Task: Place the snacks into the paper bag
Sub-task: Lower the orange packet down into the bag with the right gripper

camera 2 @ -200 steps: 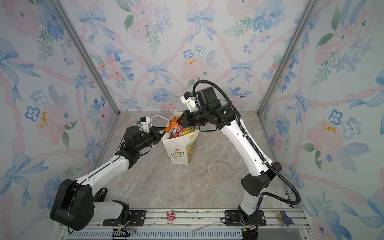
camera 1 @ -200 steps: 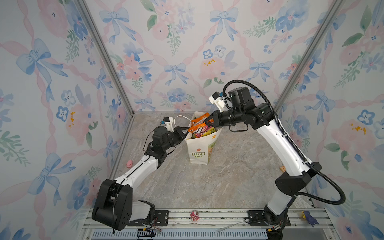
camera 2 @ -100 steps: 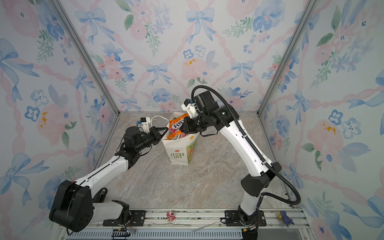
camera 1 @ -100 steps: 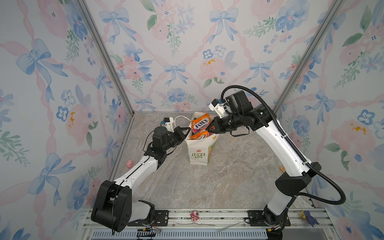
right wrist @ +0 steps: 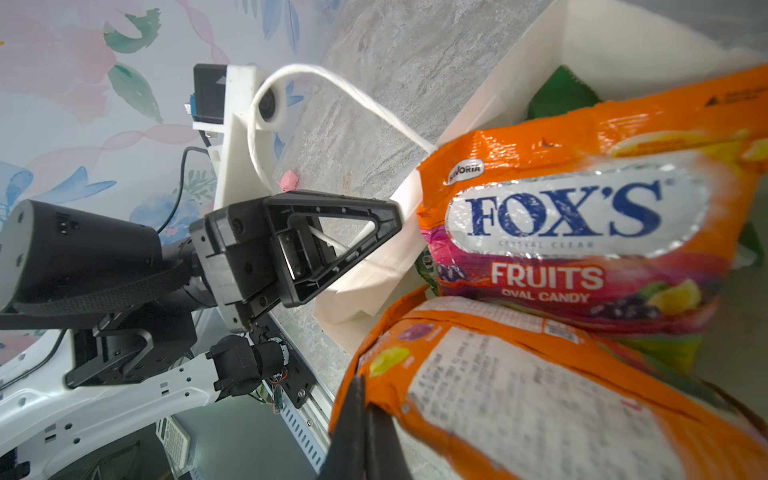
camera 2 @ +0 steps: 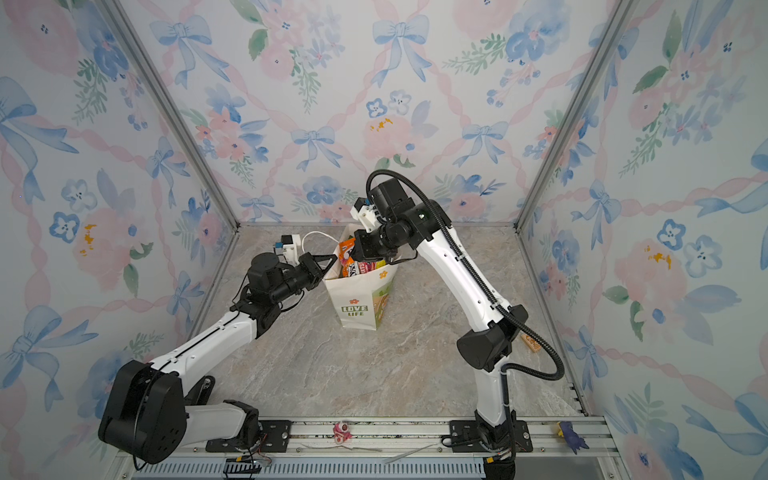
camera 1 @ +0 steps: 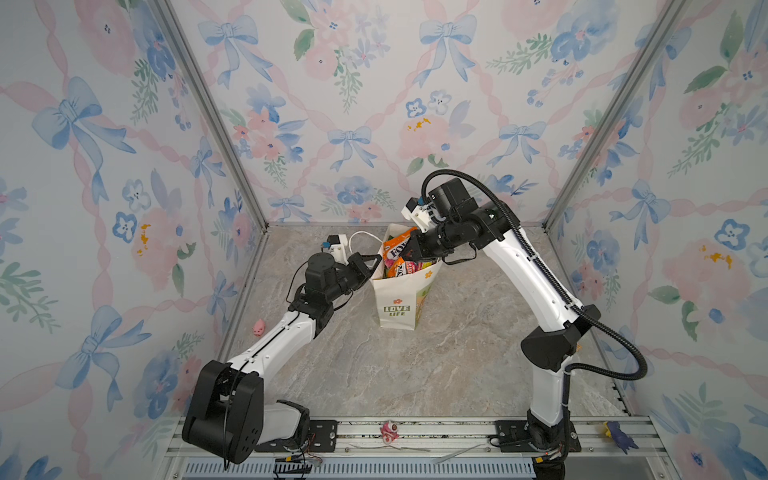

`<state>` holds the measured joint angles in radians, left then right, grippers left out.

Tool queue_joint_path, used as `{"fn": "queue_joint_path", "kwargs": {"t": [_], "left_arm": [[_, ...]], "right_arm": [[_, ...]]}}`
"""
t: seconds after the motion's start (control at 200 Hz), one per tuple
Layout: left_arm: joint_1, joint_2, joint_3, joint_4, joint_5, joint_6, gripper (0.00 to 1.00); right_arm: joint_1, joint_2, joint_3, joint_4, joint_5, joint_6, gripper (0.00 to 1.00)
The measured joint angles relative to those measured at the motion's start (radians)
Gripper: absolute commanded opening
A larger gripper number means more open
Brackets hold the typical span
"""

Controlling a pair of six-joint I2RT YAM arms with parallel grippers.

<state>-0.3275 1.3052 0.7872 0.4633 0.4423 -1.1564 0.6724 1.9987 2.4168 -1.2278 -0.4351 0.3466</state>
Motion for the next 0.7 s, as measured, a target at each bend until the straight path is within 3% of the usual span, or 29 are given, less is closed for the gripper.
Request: {"fn": "queue_joint_path", "kwargs": {"t": [0.54,0.7], "left_arm": [[0.000,0.000,0.000,0.000,0.000,0.000,0.00],[0.000,0.000,0.000,0.000,0.000,0.000,0.00]], "right_arm": [[0.068,0.104,0.006,-0.023,-0.006,-0.016,0.00],[0.069,0.104,0.010,-0.034,-0.003,-0.026,0.10]]}}
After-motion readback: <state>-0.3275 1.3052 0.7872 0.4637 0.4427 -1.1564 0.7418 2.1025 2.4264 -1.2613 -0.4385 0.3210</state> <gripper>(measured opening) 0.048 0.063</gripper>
